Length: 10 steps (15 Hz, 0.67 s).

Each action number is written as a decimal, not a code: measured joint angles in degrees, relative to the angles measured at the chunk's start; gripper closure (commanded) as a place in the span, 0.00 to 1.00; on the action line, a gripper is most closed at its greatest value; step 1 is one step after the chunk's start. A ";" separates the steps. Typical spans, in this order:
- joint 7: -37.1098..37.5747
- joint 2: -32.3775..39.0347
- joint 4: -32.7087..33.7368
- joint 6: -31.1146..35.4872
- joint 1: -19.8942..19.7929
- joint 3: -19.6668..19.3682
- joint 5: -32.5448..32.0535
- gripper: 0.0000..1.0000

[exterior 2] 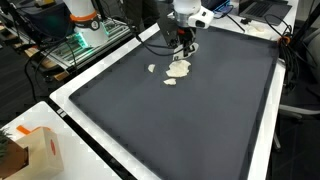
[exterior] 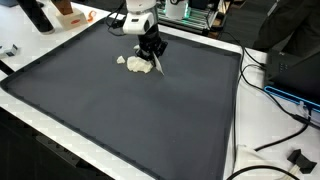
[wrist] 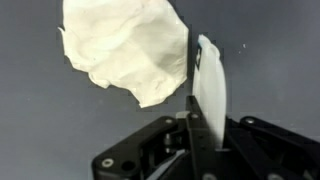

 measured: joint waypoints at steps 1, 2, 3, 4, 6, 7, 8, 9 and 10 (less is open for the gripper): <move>1.57 0.26 0.53 -0.41 0.21 -0.01 -0.62 0.99; 2.44 0.42 0.90 -0.98 0.25 0.00 -0.82 0.99; 3.00 0.50 1.08 -1.32 0.22 -0.01 -0.82 0.99; 3.36 0.52 1.10 -1.36 0.16 0.00 -0.81 0.99; 3.93 0.45 0.96 -1.36 -0.11 0.11 -0.47 0.99; 3.95 0.36 0.80 -1.36 -0.35 0.18 -0.14 0.99; 3.94 0.22 0.56 -1.36 -0.72 0.34 0.52 0.99; 3.85 0.06 0.23 -1.36 -1.27 0.61 1.64 0.99; 3.61 -0.09 -0.13 -1.38 -1.98 1.01 3.11 0.99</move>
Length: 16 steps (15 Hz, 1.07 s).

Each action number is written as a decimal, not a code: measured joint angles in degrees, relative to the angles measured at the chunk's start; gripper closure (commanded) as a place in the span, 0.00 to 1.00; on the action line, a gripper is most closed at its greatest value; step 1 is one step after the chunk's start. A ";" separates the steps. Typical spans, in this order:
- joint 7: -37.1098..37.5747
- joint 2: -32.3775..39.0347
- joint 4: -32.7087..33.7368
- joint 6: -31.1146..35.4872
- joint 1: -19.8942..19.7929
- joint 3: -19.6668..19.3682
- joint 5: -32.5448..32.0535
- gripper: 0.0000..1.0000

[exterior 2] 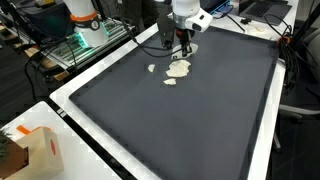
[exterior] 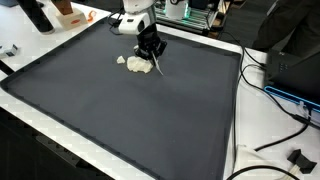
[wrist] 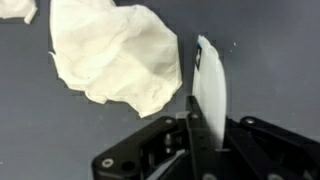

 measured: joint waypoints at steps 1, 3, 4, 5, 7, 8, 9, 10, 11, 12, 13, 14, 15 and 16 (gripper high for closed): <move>-0.35 -0.20 -0.43 -0.03 -0.83 0.44 1.79 0.99; -2.06 -0.53 -1.26 -0.41 -2.65 1.48 5.95 0.99; -2.92 -0.60 -1.59 -0.63 -3.49 1.90 7.90 0.99; -3.48 -0.75 -1.99 -0.64 -4.13 2.13 9.53 0.99; -3.93 -1.42 -2.96 -0.64 -4.91 2.21 12.35 0.99; -4.18 -1.94 -3.42 -0.65 -5.26 2.25 14.08 0.99; -4.31 -2.56 -3.84 -0.65 -5.57 2.30 15.82 0.99; -4.34 -3.33 -4.17 -0.65 -5.79 2.31 17.62 0.99; -4.34 -4.21 -4.41 -0.65 -5.95 2.31 19.53 0.99; -4.30 -5.22 -4.64 -0.66 -6.02 2.26 21.40 0.99; -4.13 -6.40 -4.97 -0.66 -6.01 2.13 23.20 0.99; -3.89 -7.68 -5.35 -0.66 -5.99 1.97 25.07 0.99; -3.53 -8.99 -5.70 -0.67 -5.94 1.77 27.43 0.99; -3.25 -10.41 -6.01 -0.70 -5.86 1.49 30.22 0.99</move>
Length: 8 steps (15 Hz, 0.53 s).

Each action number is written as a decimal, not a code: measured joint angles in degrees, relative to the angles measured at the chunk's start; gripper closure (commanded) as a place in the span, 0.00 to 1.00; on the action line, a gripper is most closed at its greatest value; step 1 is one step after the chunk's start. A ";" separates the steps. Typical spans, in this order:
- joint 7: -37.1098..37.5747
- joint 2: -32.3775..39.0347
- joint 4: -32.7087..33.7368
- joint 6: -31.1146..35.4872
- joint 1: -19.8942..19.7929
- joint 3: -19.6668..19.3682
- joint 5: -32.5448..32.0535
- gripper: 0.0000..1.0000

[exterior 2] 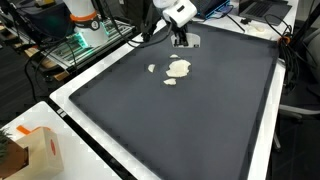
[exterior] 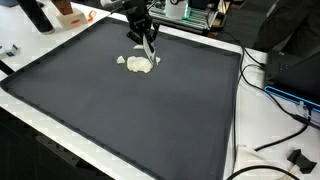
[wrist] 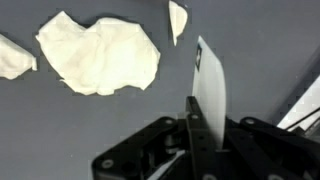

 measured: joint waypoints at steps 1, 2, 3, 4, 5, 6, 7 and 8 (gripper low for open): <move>0.39 -1.50 -0.37 -0.02 0.22 -0.48 2.45 0.99; 1.17 -3.00 -0.84 -0.03 0.54 -1.10 4.27 0.99; 2.38 -4.51 -1.32 -0.11 0.98 -1.86 5.50 0.99; 4.11 -5.96 -1.79 -0.17 1.53 -2.75 6.05 0.99; 6.07 -7.36 -2.31 -0.28 2.12 -3.63 6.23 0.99; 8.12 -8.61 -2.79 -0.34 2.71 -4.42 6.23 0.99; 10.21 -9.77 -3.21 -0.35 3.30 -5.19 6.23 0.99; 12.47 -10.94 -3.69 -0.35 3.90 -5.86 6.19 0.99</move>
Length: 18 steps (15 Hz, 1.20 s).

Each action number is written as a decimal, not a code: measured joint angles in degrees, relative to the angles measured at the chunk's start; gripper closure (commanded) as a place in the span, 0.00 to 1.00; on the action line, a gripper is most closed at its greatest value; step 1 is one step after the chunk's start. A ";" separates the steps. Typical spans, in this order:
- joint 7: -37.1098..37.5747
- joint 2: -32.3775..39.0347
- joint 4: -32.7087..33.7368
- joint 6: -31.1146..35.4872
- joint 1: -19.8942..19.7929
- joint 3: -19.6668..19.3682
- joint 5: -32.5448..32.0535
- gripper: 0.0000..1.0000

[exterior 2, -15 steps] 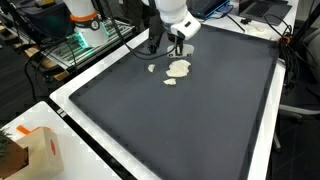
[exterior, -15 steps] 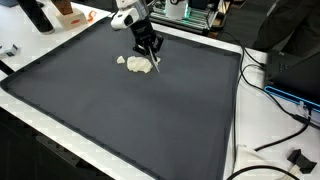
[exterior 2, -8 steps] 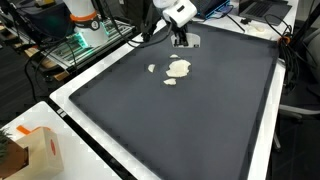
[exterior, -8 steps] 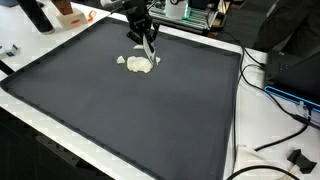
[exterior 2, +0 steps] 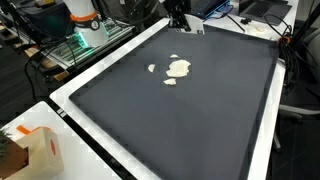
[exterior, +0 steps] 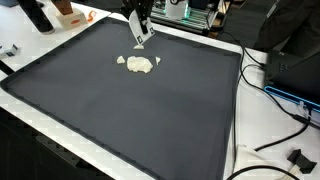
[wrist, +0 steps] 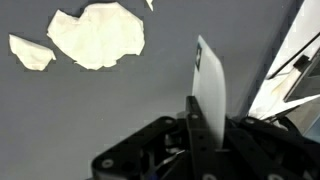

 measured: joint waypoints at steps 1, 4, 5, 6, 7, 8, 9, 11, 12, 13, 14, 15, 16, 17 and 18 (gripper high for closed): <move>2.06 -0.92 -0.38 0.00 0.52 -0.55 -0.12 0.99; 9.17 -3.21 -1.40 0.00 1.87 -1.80 -1.96 0.99; 11.88 -3.79 -1.81 0.00 2.16 -2.10 -3.44 0.99; 14.79 -4.27 -2.19 0.00 2.40 -2.35 -5.35 0.99; 17.65 -4.69 -2.55 0.00 2.53 -2.52 -7.38 0.99; 20.54 -5.06 -2.95 0.00 2.62 -2.63 -9.56 0.99; 23.21 -5.42 -3.37 0.00 2.73 -2.74 -11.63 0.99; 28.11 -6.07 -4.06 -0.03 2.89 -2.87 -15.57 0.99; 30.33 -6.41 -4.45 -0.05 2.99 -2.94 -17.45 0.96; 32.33 -6.77 -4.83 -0.08 3.09 -2.99 -19.32 0.96; 33.75 -7.07 -5.09 -0.11 3.20 -3.04 -20.49 0.96; 34.27 -7.27 -5.22 -0.15 3.25 -3.04 -20.93 0.96; 34.46 -7.42 -5.29 -0.19 3.26 -3.05 -21.06 0.96; 34.54 -7.52 -5.37 -0.21 3.26 -3.08 -21.09 0.96; 34.59 -7.56 -5.44 -0.22 3.26 -3.09 -21.09 0.96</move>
